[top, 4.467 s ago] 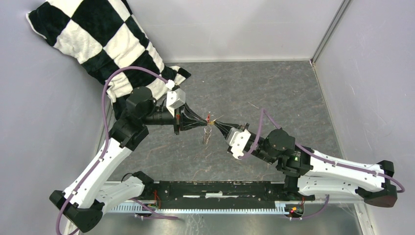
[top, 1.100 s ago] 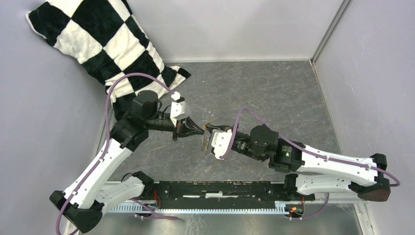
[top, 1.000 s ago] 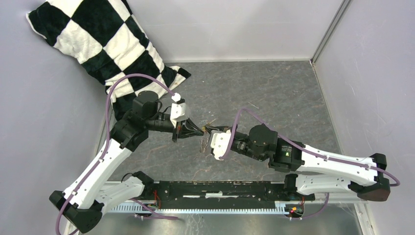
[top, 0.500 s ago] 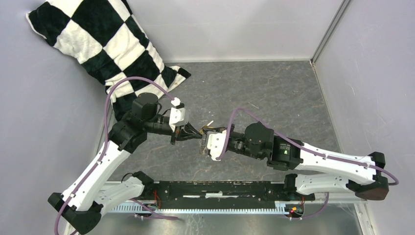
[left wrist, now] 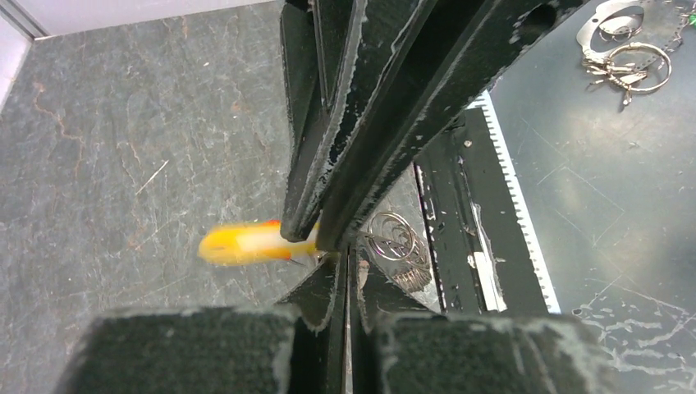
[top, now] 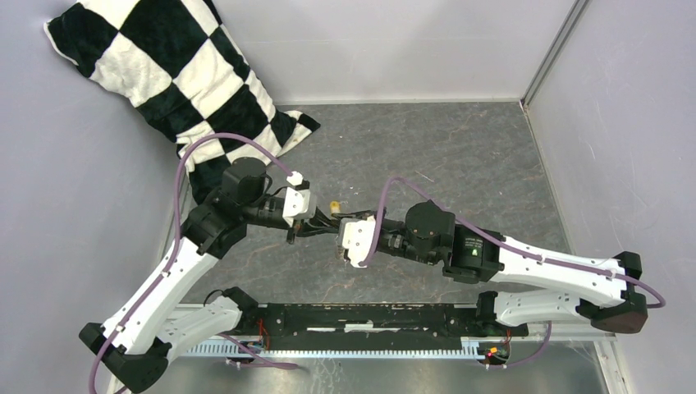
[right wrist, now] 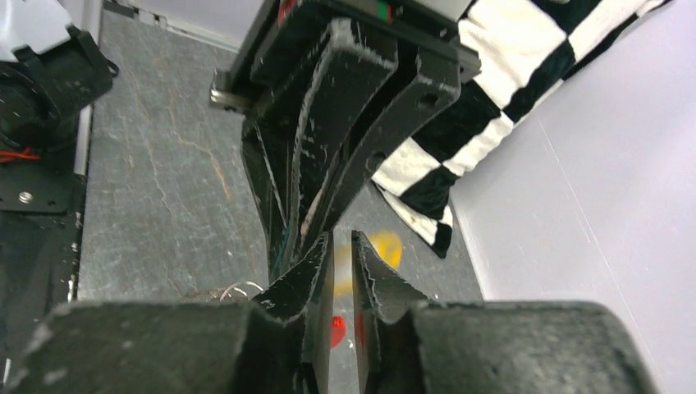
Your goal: Put the keys on the keyring
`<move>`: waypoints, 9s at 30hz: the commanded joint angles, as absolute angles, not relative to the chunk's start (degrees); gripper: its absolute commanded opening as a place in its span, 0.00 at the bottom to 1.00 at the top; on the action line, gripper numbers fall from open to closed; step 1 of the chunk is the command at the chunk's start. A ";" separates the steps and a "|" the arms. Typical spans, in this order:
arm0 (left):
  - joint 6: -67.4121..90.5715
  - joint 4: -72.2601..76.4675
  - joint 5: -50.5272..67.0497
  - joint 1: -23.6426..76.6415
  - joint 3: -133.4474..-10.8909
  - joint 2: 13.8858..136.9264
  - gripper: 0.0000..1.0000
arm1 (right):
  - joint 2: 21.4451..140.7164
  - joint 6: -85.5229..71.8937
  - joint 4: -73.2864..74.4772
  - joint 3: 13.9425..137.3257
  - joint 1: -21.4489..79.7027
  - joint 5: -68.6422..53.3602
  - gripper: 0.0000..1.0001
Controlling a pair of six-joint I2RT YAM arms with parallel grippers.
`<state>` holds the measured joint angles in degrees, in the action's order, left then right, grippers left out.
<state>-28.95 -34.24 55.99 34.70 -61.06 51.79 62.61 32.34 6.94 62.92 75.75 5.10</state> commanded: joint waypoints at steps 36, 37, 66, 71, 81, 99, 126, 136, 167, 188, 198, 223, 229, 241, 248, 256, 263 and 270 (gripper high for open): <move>-18.98 -16.54 54.67 35.42 -55.66 43.66 0.02 | 66.04 25.82 34.86 87.35 74.40 -5.18 0.40; -18.98 -16.57 54.50 35.42 -55.64 43.54 0.02 | 66.97 25.60 35.91 88.40 73.70 -6.11 0.39; -21.67 -19.29 53.57 35.42 -55.13 41.85 0.02 | 69.90 23.40 35.26 88.34 71.68 -5.89 0.15; -21.38 -19.30 53.93 35.46 -55.15 41.99 0.02 | 68.71 22.91 32.64 86.41 71.63 -5.76 0.02; -25.90 -27.02 53.98 35.42 -58.31 42.01 0.31 | 60.38 17.98 19.25 71.18 67.53 -11.72 0.01; -27.51 -25.18 50.50 35.42 -57.77 40.10 0.35 | 63.98 17.08 19.66 72.21 63.15 -28.07 0.00; -37.61 -37.18 55.22 35.40 -60.27 41.20 0.02 | 64.26 13.05 15.08 70.62 59.64 -34.05 0.00; -40.44 -37.22 55.02 35.42 -60.21 40.62 0.02 | 61.16 -5.69 -9.48 58.61 58.68 -34.24 0.01; -35.65 -36.04 52.42 35.42 -59.98 39.54 0.42 | 58.86 -16.31 -24.40 49.32 58.67 -24.35 0.01; -25.13 -33.51 47.78 35.39 -63.80 40.94 0.62 | 55.65 -10.26 -20.72 49.02 58.68 -26.28 0.01; -17.79 -28.30 49.92 35.35 -62.70 42.86 0.46 | 57.17 -9.68 -19.45 50.84 58.63 -28.04 0.01; -17.95 -31.59 51.92 35.39 -62.05 44.38 0.36 | 57.83 -8.53 -18.77 52.56 58.69 -27.78 0.01; -18.01 -30.03 50.23 35.35 -61.81 44.06 0.03 | 58.22 -8.84 -18.84 52.48 58.65 -28.63 0.01; -22.40 -34.05 49.73 35.46 -62.03 43.42 0.02 | 63.33 6.47 12.56 71.02 58.68 -30.62 0.27; -25.15 -35.07 48.70 35.42 -62.79 43.95 0.02 | 69.04 11.49 28.18 80.77 58.69 -31.99 0.33; -25.61 -35.08 48.60 35.42 -62.93 44.13 0.02 | 70.98 10.69 28.96 81.20 58.75 -32.09 0.33; -25.90 -35.07 48.94 35.42 -62.44 43.97 0.02 | 71.79 9.36 26.55 81.04 58.79 -32.18 0.28; -26.21 -35.07 49.48 35.38 -61.89 44.02 0.02 | 72.90 8.01 24.39 80.84 58.76 -33.04 0.13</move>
<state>-23.68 -36.01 48.53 35.22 -61.54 44.25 72.23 9.28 27.57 79.00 58.72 -31.62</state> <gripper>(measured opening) 0.033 0.181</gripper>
